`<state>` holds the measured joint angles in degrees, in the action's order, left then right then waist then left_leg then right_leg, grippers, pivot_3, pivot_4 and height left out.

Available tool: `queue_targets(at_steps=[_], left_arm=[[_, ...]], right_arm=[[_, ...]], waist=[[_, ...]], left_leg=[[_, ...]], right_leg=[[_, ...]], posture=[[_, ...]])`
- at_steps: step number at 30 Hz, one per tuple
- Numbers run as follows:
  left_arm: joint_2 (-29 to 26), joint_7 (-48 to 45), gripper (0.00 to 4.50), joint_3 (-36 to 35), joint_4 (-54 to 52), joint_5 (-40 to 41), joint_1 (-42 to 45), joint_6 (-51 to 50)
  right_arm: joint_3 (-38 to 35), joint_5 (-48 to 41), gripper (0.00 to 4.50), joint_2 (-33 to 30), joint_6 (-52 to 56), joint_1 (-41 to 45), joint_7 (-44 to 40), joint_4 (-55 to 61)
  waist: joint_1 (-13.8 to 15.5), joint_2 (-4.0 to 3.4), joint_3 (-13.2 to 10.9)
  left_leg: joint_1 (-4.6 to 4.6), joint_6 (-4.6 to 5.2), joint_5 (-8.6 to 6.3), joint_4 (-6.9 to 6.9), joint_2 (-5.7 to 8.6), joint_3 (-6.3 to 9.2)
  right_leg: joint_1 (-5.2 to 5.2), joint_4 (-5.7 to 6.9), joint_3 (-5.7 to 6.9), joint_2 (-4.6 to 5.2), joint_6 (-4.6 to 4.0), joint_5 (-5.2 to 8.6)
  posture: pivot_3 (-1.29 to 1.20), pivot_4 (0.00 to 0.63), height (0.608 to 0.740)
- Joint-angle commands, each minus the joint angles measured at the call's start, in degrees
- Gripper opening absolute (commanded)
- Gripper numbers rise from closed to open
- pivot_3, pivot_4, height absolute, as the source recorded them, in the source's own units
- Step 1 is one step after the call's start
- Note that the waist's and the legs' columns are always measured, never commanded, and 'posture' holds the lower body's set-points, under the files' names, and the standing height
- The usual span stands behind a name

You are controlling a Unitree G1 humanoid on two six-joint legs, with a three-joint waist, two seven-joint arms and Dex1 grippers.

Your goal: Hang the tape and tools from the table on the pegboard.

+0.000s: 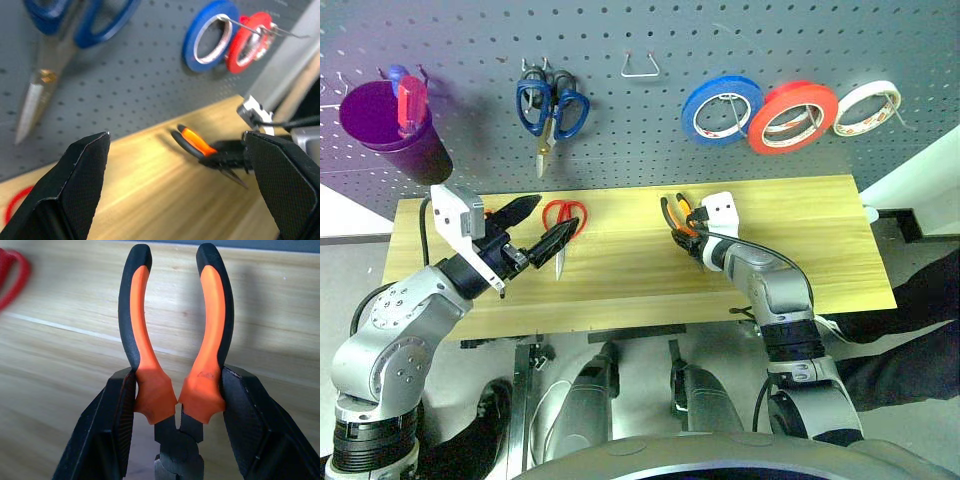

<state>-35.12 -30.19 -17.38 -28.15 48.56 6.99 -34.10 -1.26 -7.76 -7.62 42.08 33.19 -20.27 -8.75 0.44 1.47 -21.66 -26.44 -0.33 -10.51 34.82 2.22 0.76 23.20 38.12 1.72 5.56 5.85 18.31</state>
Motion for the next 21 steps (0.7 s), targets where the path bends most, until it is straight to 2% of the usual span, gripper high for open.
queue_targets(at_steps=[1, 15, 21], left_arm=[[-2.0, -1.7, 4.5, -2.9, -1.6, 1.7, -1.7, -0.7], [-3.4, -2.5, 4.5, -5.1, -3.2, 5.3, -4.2, -3.2], [-4.9, -3.2, 4.5, -6.5, -3.7, 5.5, -6.6, -3.1]], right_arm=[[-0.9, -3.7, 2.17, 0.4, -1.3, -0.7, -2.4, 4.7], [-3.9, -12.0, 2.17, -2.0, -2.2, -2.6, -7.1, 11.8], [-6.4, -16.6, 2.17, -2.4, -2.1, -0.8, -7.5, 13.5]], waist=[[-0.2, -0.01, 0.0], [0.0, 0.02, 0.1], [-0.2, 0.02, 0.2]], left_leg=[[0.0, 0.01, 0.0, 0.11, -0.01, 0.0], [0.0, 0.03, 0.0, 0.3, -0.05, 0.01], [0.01, 0.03, 0.01, 0.31, -0.06, 0.0]], right_leg=[[-0.02, 0.06, 0.0, 0.0, 0.0, 0.0], [-0.03, 0.2, 0.01, 0.01, -0.1, -0.06], [-0.02, 0.24, 0.01, 0.01, -0.1, -0.06]], posture=[[0.05, 0.321, 0.74], [0.03, 0.289, 0.74], [0.03, 0.281, 0.74]])
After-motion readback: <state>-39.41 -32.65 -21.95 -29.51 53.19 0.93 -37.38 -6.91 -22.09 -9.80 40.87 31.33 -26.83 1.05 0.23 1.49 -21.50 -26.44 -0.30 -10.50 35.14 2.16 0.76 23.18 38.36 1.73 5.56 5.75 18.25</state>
